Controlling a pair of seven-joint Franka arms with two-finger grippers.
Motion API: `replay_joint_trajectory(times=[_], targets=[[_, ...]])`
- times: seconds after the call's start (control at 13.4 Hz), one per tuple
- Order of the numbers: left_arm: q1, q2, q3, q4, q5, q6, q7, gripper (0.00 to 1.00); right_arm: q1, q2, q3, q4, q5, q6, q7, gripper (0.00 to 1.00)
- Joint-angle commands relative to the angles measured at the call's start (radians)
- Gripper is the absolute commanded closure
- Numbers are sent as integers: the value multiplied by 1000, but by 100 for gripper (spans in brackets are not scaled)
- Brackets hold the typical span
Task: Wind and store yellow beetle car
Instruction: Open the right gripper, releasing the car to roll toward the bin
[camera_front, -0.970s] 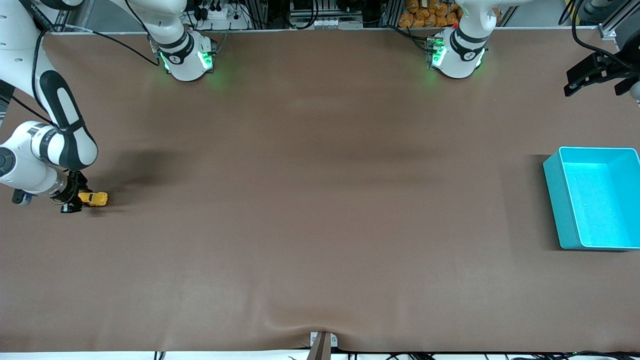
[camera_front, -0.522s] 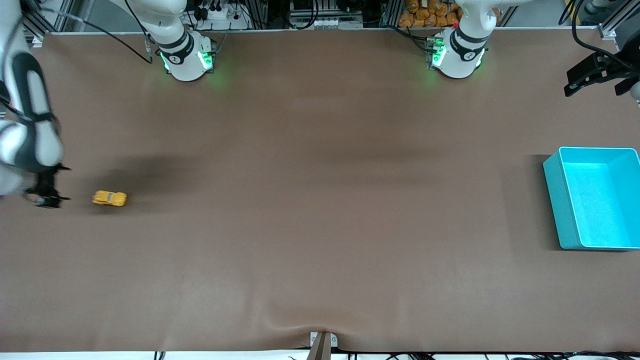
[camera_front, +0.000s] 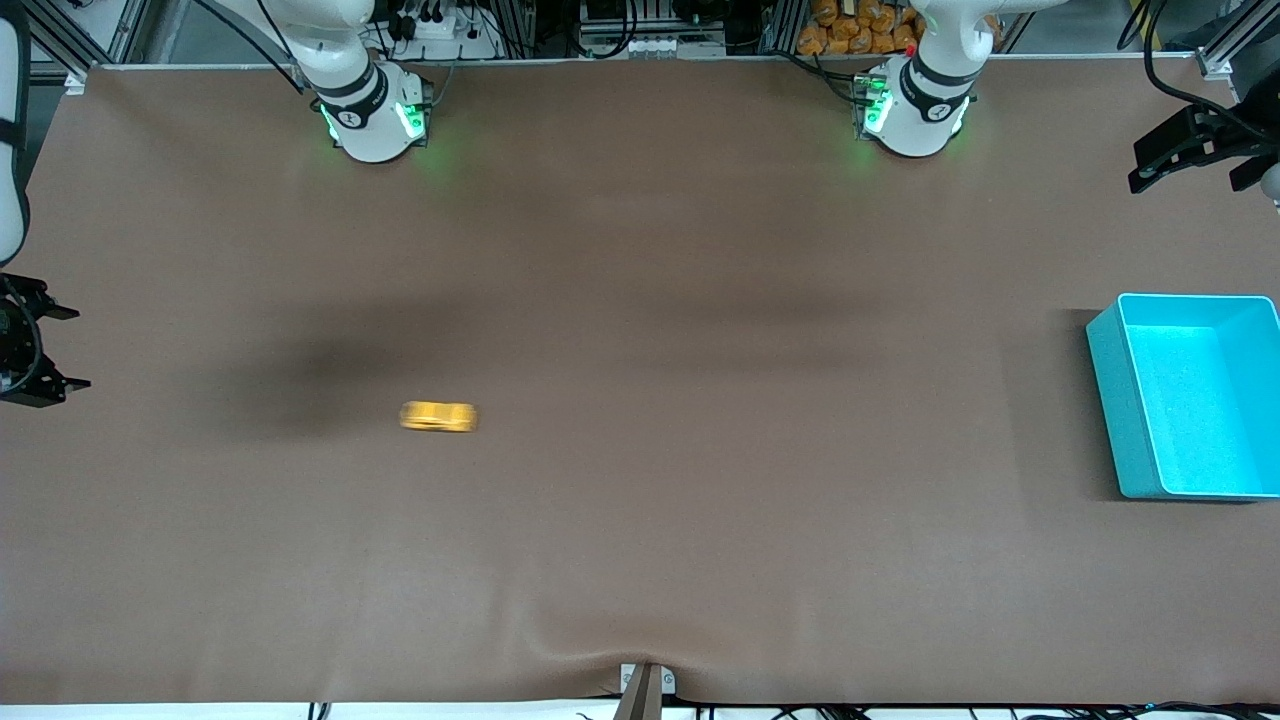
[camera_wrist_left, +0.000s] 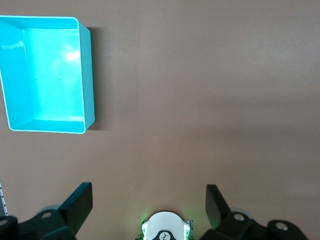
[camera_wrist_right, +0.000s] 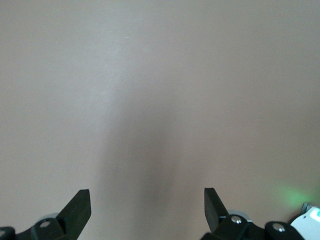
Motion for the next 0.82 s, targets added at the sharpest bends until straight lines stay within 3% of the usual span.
replay_joint_trajectory(times=[0.0, 0.3, 0.75], targets=[[5, -1, -6, 4, 23, 5, 6, 0, -2, -32, 32, -2, 7, -14, -124, 0], [5, -1, -6, 4, 23, 5, 6, 0, -2, -32, 33, 12, 24, -9, -364, 0], [5, -1, -6, 4, 23, 5, 6, 0, -3, -32, 33, 28, 69, -8, -550, 0]])
